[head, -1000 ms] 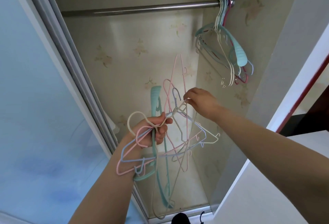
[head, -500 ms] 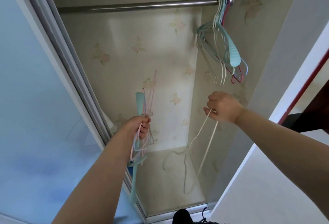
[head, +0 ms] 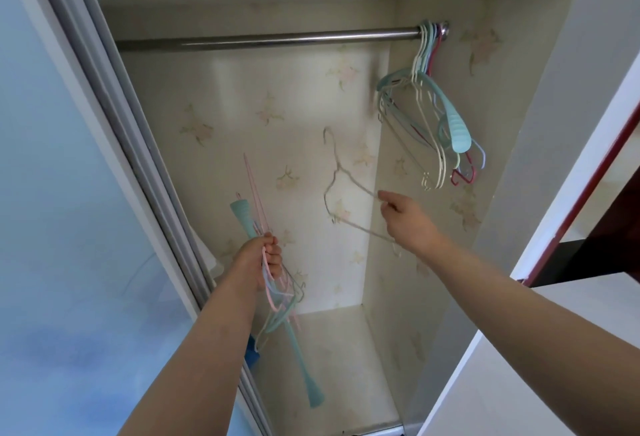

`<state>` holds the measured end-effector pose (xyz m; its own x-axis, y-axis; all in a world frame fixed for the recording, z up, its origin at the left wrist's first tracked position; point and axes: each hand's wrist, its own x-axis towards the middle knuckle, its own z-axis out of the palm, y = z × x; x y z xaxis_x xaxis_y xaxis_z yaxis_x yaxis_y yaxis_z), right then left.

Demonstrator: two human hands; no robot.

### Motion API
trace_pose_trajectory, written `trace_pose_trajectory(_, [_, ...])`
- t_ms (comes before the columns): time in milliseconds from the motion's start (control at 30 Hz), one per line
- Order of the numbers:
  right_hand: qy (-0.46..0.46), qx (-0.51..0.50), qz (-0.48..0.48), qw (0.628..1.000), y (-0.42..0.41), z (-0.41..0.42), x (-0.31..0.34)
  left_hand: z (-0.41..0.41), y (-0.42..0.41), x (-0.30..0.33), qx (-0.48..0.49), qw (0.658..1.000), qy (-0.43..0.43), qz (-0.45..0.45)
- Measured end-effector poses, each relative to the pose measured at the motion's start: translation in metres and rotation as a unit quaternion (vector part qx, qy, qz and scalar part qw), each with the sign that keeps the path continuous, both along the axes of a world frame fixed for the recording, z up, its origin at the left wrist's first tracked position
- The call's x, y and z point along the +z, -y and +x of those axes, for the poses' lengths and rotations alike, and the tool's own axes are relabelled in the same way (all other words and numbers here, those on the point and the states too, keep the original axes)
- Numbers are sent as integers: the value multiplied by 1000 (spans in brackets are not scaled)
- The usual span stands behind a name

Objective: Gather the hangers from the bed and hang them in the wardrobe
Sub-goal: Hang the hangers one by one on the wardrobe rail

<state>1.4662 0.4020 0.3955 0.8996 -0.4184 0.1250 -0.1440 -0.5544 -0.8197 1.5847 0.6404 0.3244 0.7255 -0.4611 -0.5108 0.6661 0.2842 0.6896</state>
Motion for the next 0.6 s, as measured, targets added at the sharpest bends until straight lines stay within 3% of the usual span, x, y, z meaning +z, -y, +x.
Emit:
trace_pose_trajectory(133, [207, -65, 51, 975, -21, -15, 52, 0, 5, 11, -16, 999, 0, -49])
trace_pose_trajectory(200, [263, -86, 29, 960, -25, -13, 70, -1, 10, 21, -21, 998, 13, -63])
trace_pose_trajectory(333, [247, -105, 2, 963, -22, 3, 86, -3, 18, 38, -25, 996, 38, -82])
trace_pose_trajectory(467, [174, -85, -82, 978, -2, 29, 83, -5, 22, 46, -36, 994, 51, -92])
trace_pose_trajectory(600, [162, -155, -73, 972, 19, 36, 79, -9, 21, 50, -46, 991, 59, -107])
